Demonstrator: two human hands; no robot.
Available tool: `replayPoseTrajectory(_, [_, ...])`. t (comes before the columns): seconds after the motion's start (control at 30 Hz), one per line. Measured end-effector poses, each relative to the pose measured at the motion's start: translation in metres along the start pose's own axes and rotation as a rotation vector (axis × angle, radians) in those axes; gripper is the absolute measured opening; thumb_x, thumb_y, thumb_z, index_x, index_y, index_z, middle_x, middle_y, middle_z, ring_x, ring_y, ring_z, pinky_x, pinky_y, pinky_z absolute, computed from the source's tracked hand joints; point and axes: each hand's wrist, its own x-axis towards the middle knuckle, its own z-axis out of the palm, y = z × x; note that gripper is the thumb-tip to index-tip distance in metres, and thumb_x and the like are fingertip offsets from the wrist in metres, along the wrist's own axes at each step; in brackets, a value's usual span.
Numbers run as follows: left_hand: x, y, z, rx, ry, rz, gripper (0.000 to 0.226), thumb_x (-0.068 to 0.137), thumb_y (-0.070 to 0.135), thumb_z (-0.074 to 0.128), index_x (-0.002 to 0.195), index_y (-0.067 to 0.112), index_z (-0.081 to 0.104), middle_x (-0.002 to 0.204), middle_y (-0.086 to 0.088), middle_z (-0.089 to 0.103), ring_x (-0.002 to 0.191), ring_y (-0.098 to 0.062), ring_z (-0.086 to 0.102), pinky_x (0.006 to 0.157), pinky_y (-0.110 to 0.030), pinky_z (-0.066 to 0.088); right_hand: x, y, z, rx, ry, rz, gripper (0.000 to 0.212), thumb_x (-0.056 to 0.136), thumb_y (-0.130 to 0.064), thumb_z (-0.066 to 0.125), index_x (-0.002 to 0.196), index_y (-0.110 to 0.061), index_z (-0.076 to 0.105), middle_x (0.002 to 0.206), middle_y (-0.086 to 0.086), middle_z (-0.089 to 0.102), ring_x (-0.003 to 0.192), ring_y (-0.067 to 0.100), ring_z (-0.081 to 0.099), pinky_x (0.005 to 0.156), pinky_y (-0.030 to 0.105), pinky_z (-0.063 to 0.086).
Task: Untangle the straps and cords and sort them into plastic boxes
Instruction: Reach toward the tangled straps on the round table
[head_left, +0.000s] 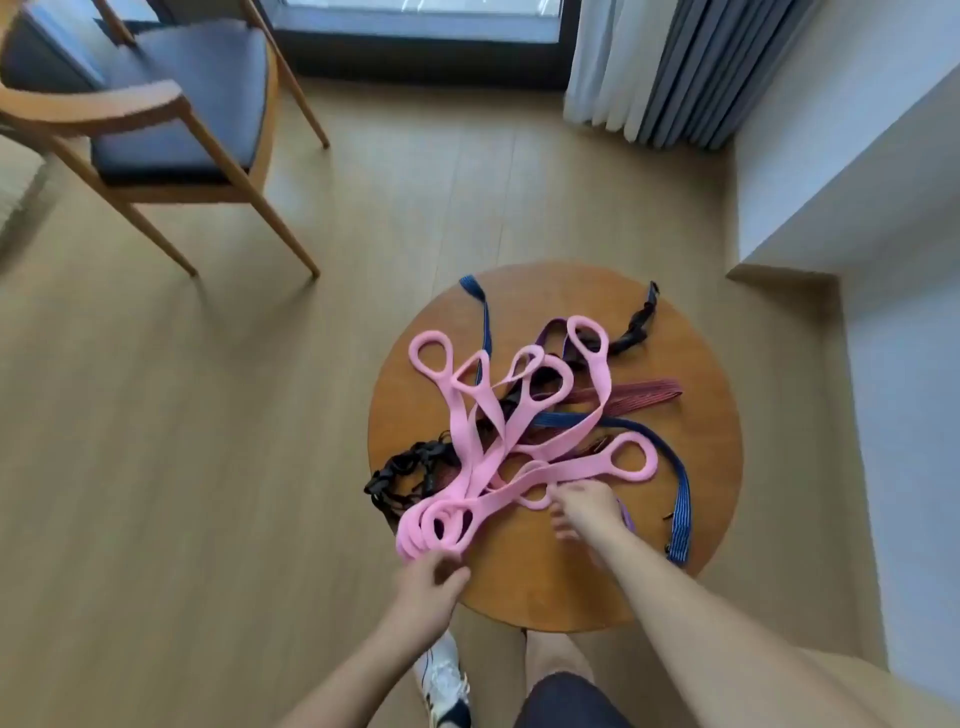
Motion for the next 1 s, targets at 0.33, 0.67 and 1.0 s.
replayPoseTrajectory(0.33, [0.063, 0.082, 0.033, 0.201, 0.071, 0.265, 0.029, 0.097, 0.028, 0.062, 0.125, 0.022, 0.068, 0.11, 0.004, 0.068, 0.102, -0.014, 0.061, 0.077, -0.022, 0.043, 0.041, -0.011, 0.02, 0.658, 0.156, 0.232, 0.007, 0.087, -0.007, 0.072, 0.083, -0.003, 0.067, 0.07, 0.008, 0.057, 0.054, 0.015, 0.05, 0.051, 0.027, 0.044])
replayPoseTrajectory(0.67, [0.033, 0.111, 0.014, 0.258, -0.24, 0.431, 0.008, 0.087, 0.017, 0.07, 0.089, 0.024, 0.071, 0.085, 0.015, 0.07, 0.088, -0.01, 0.065, 0.069, -0.028, 0.047, -0.071, -0.007, -0.022, 0.143, -0.125, -0.347, 0.032, 0.081, -0.012, 0.08, 0.071, 0.006, 0.056, 0.063, 0.004, 0.05, 0.061, 0.012, 0.043, 0.059, 0.025, 0.037])
replayPoseTrajectory(1.0, [-0.006, 0.117, -0.029, -0.006, 0.007, 0.241, 0.024, 0.086, 0.018, 0.081, 0.08, 0.04, 0.073, 0.081, 0.003, 0.075, 0.083, -0.024, 0.069, 0.078, -0.048, 0.057, -0.002, -0.049, -0.044, -0.714, 0.029, -0.802, 0.022, 0.092, -0.026, 0.067, 0.114, -0.022, 0.067, 0.113, -0.008, 0.066, 0.09, 0.007, 0.06, 0.072, 0.022, 0.046])
